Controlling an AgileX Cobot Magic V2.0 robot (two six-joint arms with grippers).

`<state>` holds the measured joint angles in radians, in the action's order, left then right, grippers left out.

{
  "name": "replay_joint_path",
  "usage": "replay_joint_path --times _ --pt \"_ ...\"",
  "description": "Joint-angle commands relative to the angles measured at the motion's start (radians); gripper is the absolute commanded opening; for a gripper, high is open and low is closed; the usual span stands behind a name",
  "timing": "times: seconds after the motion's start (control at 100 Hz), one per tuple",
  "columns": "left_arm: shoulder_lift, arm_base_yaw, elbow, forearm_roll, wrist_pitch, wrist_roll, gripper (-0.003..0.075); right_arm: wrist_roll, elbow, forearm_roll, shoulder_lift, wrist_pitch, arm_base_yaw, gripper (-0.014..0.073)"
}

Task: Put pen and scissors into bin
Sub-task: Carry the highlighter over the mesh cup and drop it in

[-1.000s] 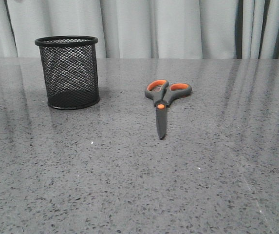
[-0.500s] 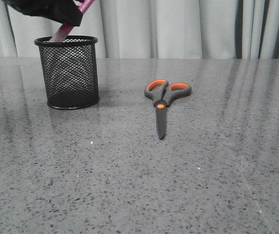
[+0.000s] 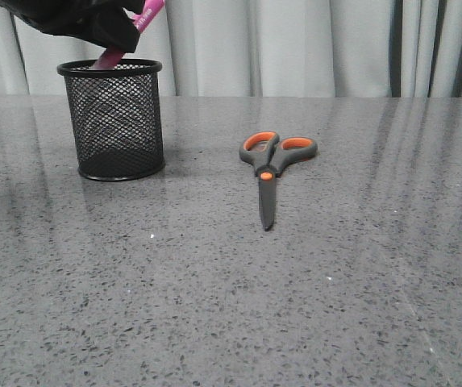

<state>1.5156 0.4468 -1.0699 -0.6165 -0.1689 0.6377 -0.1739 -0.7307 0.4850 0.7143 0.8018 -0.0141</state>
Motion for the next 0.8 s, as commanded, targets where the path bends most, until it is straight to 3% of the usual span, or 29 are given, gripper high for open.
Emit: replay_joint_path --times 0.0,0.52,0.62,0.79 --pt "-0.023 0.010 -0.030 -0.014 0.031 -0.001 -0.0022 -0.005 -0.034 0.029 0.005 -0.047 0.000 0.0421" --pt "-0.008 0.010 -0.030 -0.014 0.009 -0.001 -0.0011 -0.005 -0.034 0.029 0.005 -0.047 0.000 0.0421" --pt "-0.008 0.010 -0.030 -0.014 0.008 -0.001 0.0062 -0.005 -0.034 0.029 0.005 -0.047 0.000 0.0421" --pt "-0.010 0.010 -0.030 -0.014 0.010 -0.001 0.0277 -0.005 -0.034 0.029 0.005 -0.047 0.000 0.0421"
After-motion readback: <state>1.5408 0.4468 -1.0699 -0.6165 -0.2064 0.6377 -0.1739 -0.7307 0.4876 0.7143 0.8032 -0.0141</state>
